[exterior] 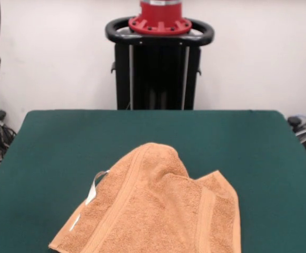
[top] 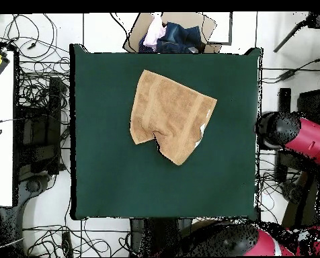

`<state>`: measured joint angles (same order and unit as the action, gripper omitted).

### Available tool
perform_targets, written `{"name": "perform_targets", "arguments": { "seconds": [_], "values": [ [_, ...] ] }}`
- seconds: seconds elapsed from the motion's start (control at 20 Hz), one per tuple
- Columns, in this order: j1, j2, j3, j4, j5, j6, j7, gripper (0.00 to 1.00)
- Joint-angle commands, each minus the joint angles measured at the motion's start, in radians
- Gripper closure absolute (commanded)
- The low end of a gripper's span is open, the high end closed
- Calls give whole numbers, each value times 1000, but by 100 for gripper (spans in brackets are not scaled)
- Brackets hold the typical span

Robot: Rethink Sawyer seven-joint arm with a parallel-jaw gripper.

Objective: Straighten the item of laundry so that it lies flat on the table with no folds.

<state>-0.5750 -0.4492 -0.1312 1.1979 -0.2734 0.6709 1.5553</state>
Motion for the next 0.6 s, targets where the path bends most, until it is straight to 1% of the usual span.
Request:
{"name": "perform_targets", "arguments": {
  "seconds": [0.05,0.1,0.15,0.2,0.25,0.3,0.35,0.45,0.55,0.6],
  "values": [
    [-53,-25,242,259,54,-91,-41,0],
    [-68,-17,261,279,39,-161,-31,0],
    [-32,4,219,243,12,-118,-21,0],
    [-66,2,254,267,8,-168,-34,0],
    [-78,10,263,268,-4,-191,-39,0],
    [-75,28,253,247,-23,-165,-55,0],
    [-83,37,260,250,-34,-201,-43,0],
    [-71,54,252,234,-53,-166,-61,0],
    [-54,76,235,215,-69,-188,-34,0],
    [-35,88,218,194,-72,-167,-20,0]
  ]
}}
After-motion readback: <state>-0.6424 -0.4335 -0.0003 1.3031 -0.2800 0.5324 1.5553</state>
